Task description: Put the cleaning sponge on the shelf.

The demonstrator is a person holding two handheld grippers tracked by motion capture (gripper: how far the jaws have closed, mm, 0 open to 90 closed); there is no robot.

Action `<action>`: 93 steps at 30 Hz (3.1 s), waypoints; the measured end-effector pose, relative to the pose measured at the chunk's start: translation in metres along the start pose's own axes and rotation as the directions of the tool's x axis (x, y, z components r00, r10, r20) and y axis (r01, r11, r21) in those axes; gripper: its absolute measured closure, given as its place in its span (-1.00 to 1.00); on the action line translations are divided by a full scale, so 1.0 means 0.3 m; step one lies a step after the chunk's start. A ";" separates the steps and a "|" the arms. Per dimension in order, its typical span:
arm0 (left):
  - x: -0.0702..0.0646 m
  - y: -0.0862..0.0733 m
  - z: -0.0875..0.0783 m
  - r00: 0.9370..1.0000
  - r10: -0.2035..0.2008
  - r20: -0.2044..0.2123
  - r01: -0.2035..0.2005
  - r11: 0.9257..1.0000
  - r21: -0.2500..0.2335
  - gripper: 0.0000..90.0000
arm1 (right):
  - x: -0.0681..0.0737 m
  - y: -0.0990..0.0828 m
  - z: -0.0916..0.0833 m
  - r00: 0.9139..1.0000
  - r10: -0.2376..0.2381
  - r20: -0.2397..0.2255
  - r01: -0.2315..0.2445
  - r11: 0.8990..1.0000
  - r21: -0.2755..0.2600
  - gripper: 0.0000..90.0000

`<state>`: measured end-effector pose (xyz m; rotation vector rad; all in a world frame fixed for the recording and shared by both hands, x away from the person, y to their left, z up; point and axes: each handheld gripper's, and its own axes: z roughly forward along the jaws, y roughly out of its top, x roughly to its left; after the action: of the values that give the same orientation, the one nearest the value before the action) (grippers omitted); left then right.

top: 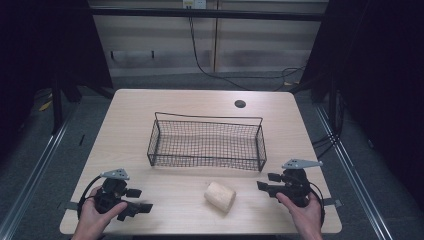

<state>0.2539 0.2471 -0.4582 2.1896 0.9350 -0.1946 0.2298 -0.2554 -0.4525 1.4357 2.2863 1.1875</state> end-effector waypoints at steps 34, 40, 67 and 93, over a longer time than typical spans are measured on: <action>0.000 -0.001 0.000 1.000 0.000 -0.005 0.000 1.000 0.002 -0.52 | 0.085 0.124 0.004 0.991 -0.014 -0.130 0.038 0.981 0.190 -0.61; -0.001 -0.002 0.002 1.000 -0.007 -0.005 0.007 1.000 -0.002 -0.52 | 0.098 0.147 0.007 0.987 -0.031 -0.157 0.064 0.975 0.214 -0.59; 0.000 -0.002 0.003 1.000 -0.003 -0.003 0.003 1.000 0.004 -0.52 | 0.208 0.262 0.092 0.966 -0.111 -0.236 0.199 0.897 0.395 -0.57; -0.003 -0.002 0.004 1.000 0.001 0.002 -0.001 1.000 0.007 -0.52 | 0.286 0.312 0.226 0.955 -0.113 -0.274 0.258 0.771 0.582 -0.52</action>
<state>0.2530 0.2459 -0.4590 2.1956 0.9329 -0.1996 0.2851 -0.1293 -0.4101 1.2281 3.0849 0.5751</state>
